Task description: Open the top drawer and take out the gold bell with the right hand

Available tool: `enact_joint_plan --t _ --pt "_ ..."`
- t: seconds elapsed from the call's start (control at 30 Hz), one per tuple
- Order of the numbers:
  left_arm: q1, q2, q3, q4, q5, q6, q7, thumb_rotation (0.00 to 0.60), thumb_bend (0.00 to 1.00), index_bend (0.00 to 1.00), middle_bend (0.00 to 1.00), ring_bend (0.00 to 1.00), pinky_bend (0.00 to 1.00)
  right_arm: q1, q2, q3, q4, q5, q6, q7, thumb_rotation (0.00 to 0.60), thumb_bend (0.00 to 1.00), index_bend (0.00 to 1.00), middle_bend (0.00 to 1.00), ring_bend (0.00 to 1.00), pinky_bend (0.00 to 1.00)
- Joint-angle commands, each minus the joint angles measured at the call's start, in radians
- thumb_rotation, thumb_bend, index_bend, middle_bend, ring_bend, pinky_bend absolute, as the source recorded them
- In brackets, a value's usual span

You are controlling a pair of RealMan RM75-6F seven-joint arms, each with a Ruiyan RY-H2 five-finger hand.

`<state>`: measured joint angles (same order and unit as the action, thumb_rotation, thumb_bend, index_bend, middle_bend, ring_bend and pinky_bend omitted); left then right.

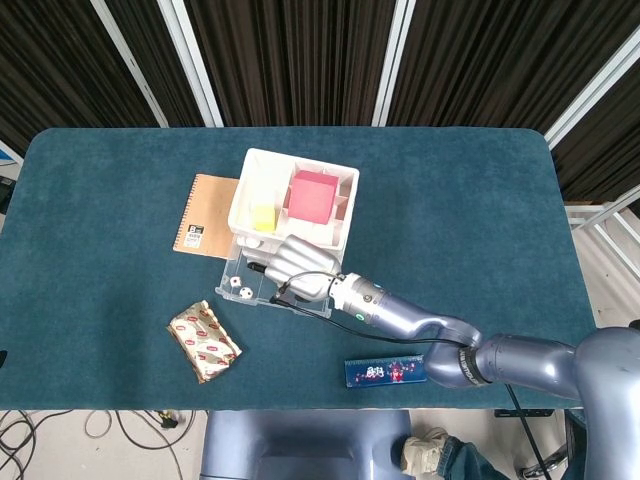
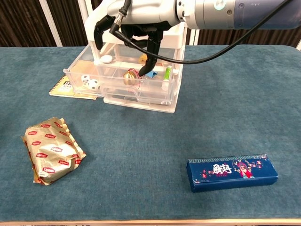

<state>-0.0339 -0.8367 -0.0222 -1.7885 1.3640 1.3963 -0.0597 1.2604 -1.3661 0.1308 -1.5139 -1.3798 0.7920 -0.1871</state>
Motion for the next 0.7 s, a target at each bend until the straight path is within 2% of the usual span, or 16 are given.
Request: enact_joint_plan --t 0.03,0.7 --pt "0.0 0.0 0.0 0.0 0.0 0.0 0.0 0.6 0.27 0.12 0.0 0.01 0.2 0.0 0.004 0.003 -0.003 0.006 -0.012 -0.01 0.6 0.22 0.27 0.87 0.99 1.0" --pt "0.0 0.001 0.0 0.0 0.0 0.0 -0.001 0.6 0.26 0.12 0.0 0.01 0.23 0.005 0.004 0.013 0.0 0.039 -0.069 -0.143 0.6 0.23 0.29 0.87 0.99 1.0"
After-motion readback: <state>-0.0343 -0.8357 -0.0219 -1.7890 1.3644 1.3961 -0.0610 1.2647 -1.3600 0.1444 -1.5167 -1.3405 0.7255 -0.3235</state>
